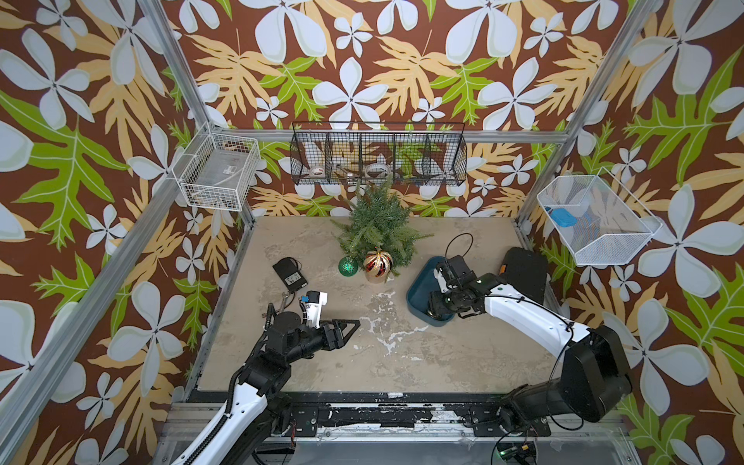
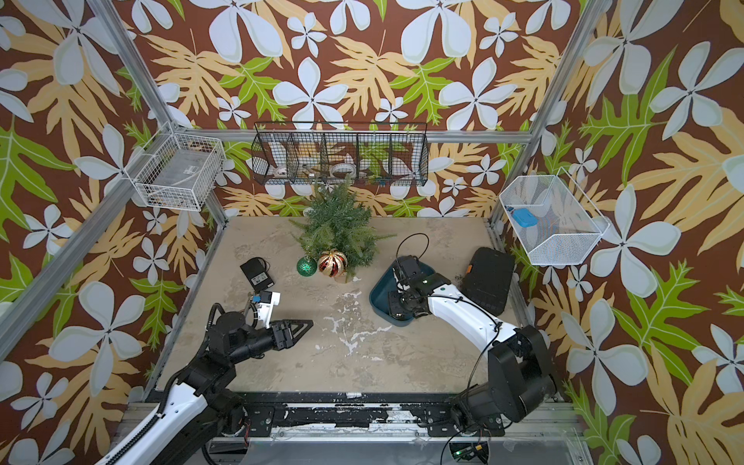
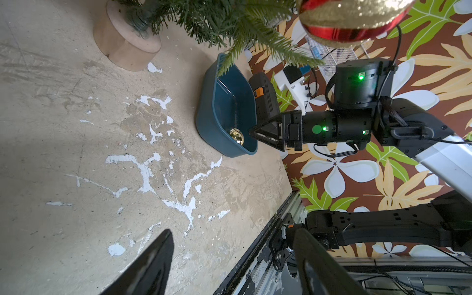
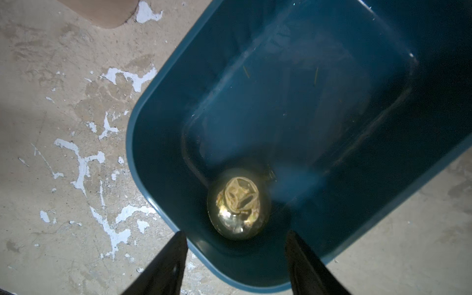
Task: Decorate the small christmas tree with ornaments
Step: Pick up an ornament from the container.
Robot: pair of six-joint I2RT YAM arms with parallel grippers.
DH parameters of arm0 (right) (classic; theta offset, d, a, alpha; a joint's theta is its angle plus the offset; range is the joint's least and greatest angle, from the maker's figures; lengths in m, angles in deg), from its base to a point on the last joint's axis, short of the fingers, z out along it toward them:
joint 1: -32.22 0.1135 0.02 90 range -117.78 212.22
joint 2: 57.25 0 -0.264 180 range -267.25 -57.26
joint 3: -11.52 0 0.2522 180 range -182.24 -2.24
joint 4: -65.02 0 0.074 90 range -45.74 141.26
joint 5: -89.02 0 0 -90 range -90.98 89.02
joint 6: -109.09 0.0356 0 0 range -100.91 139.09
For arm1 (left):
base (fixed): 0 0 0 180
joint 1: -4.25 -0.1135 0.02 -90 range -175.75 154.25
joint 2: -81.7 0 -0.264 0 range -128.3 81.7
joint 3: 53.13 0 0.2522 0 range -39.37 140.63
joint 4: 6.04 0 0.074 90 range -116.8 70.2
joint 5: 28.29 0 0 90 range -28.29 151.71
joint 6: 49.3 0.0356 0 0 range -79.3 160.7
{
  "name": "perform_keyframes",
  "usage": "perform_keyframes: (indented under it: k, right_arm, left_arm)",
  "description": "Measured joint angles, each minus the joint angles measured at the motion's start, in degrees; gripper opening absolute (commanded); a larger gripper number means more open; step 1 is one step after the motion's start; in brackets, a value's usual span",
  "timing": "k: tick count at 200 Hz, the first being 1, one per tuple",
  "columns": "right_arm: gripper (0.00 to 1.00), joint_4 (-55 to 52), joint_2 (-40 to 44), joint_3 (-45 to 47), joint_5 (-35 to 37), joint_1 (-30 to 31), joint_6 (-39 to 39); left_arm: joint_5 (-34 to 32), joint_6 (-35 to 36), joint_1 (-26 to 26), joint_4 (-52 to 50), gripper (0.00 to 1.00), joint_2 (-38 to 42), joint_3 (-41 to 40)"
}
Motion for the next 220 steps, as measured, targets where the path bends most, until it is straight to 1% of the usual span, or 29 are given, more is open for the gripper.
perform_keyframes:
  k: [35,122,146,185,220]
  right_arm:
    - [0.64,1.29,-1.75,1.7,-0.07,0.0,0.22]
    - [0.63,5.11,-7.58,1.66,-0.07,0.0,0.2]
    - [0.6,5.9,-8.46,1.46,-0.07,0.0,0.15]
    - [0.57,6.14,-8.0,1.31,-0.07,0.0,-0.04]
    - [0.56,5.75,-4.26,0.33,0.02,-0.09,-0.2]
  left_arm:
    - [-0.02,-0.04,0.0,0.44,0.76,-0.31,-0.11]
    - [-0.48,-0.28,0.02,0.63,0.73,0.39,-0.61]
    - [-0.48,-0.48,0.02,0.63,0.73,0.5,-0.7]
    - [-0.5,-0.5,0.02,0.63,0.73,0.55,-0.72]
    - [-0.5,-0.68,0.02,0.63,0.73,0.35,-0.66]
